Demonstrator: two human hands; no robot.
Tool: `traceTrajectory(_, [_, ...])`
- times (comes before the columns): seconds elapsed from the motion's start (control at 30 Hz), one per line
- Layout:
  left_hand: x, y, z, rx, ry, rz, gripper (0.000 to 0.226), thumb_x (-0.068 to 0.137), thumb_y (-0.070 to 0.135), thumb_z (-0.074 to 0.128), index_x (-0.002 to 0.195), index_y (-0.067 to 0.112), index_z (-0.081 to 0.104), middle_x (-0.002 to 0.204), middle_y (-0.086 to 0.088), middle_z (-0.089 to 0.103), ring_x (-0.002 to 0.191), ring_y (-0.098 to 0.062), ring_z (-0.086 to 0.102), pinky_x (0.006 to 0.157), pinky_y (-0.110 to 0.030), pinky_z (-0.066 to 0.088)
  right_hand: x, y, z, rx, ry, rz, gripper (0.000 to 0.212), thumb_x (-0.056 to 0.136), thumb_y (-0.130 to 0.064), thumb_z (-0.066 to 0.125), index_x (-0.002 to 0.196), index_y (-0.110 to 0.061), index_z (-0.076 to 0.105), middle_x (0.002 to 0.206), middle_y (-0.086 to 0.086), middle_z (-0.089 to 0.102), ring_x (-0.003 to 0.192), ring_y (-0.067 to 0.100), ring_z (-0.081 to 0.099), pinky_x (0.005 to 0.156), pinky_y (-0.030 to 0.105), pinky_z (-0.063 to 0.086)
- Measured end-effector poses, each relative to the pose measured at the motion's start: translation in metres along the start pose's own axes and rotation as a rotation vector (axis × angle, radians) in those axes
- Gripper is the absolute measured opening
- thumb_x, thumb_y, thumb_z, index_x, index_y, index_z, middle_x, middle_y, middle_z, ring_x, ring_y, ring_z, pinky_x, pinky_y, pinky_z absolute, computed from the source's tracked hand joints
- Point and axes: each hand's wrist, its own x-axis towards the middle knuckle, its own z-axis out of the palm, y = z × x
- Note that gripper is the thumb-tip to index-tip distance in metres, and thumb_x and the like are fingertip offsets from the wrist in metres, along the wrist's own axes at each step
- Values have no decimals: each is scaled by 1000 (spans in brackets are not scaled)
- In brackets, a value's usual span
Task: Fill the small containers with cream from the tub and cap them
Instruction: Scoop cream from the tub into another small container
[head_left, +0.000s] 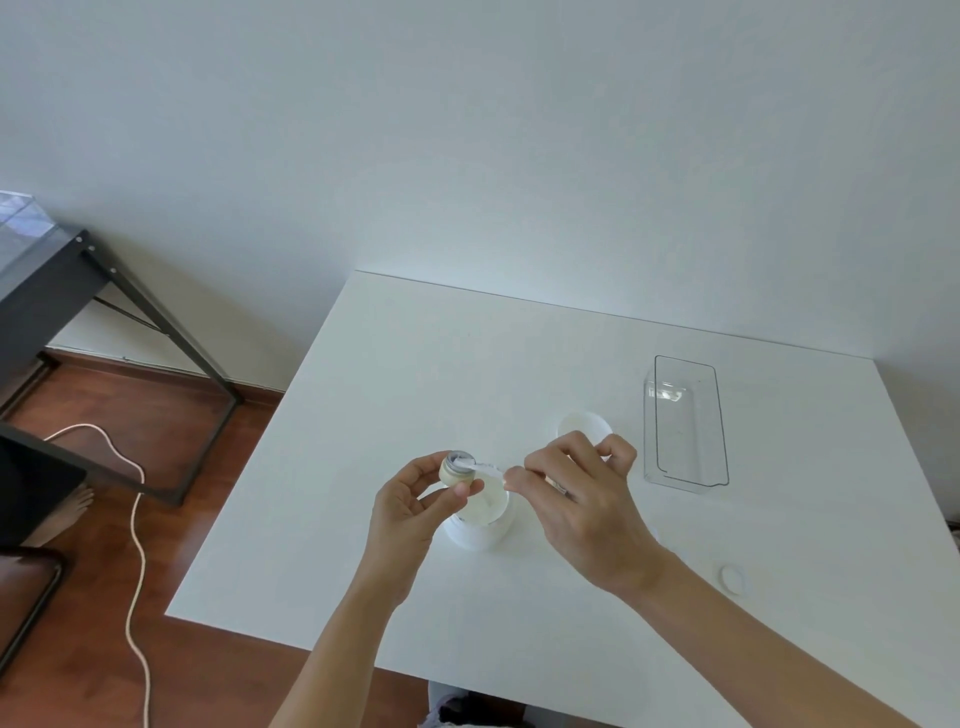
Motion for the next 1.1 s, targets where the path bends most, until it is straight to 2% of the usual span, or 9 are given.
traceTrajectory(0.1, [1, 0, -1, -3, -3, -2, 39, 79, 16, 80, 117, 13, 70, 118, -8, 75, 109, -29, 73, 102, -40, 50, -1, 3, -2, -7, 19, -4, 30, 86, 1, 54, 79, -24, 69, 74, -11, 56, 77, 14, 50, 73, 34, 21])
traceTrajectory(0.27, [1, -1, -3, -4, -7, -1, 40, 78, 17, 80, 117, 13, 70, 118, -7, 75, 109, -29, 73, 103, -40, 49, 0, 4, -9, 23, 28, 33, 23, 83, -2, 64, 77, -24, 69, 74, -11, 58, 76, 13, 48, 75, 32, 18])
traceTrajectory(0.33, [1, -2, -4, -7, 4, 4, 38, 79, 14, 78, 116, 13, 70, 118, -6, 75, 109, -29, 73, 102, -41, 49, 1, 4, -10, 84, 30, 144, 19, 83, -7, 67, 76, -25, 67, 75, -11, 58, 76, 12, 49, 77, 30, 16])
traceTrajectory(0.43, [1, -3, -8, -15, 18, 6, 34, 80, 12, 76, 113, 18, 72, 118, -5, 75, 108, -29, 74, 99, -37, 50, 2, 10, -5, 191, -14, 412, 13, 87, -17, 65, 77, -25, 67, 77, -11, 56, 75, 11, 49, 78, 29, 16])
traceTrajectory(0.53, [0, -5, -13, -14, 26, 8, 33, 81, 11, 75, 113, 19, 71, 118, -4, 75, 109, -29, 73, 99, -36, 50, 2, 11, 10, 212, -183, 559, 15, 85, -16, 68, 75, -26, 67, 77, -11, 57, 75, 14, 53, 75, 28, 15])
traceTrajectory(0.63, [-1, -8, -16, -9, 36, 7, 35, 82, 10, 74, 115, 17, 69, 119, -3, 75, 110, -29, 73, 102, -39, 48, -1, 5, 32, 174, -381, 498, 11, 83, -17, 72, 74, -23, 69, 76, -7, 59, 74, 21, 56, 73, 31, 18])
traceTrajectory(0.77, [-4, -8, -20, 7, 52, 8, 35, 81, 10, 76, 114, 17, 69, 118, -4, 75, 110, -29, 73, 103, -41, 47, 0, -7, 60, 74, -546, 417, 12, 79, -17, 75, 68, -19, 69, 73, -3, 58, 70, 23, 55, 72, 34, 20])
traceTrajectory(0.93, [-6, -6, -27, -5, 80, 17, 35, 78, 10, 78, 112, 17, 70, 115, -3, 75, 110, -30, 73, 103, -42, 47, -5, -14, 86, 99, -759, 378, 16, 92, -15, 53, 87, -22, 67, 91, -5, 56, 91, 21, 48, 74, 33, 13])
traceTrajectory(1.1, [-7, -6, -30, -13, 90, 23, 33, 77, 9, 79, 108, 20, 71, 112, -3, 75, 108, -29, 74, 100, -40, 49, -5, -14, 85, 222, -813, 513, 14, 92, -20, 55, 83, -24, 64, 86, -8, 48, 91, 20, 50, 65, 32, 7])
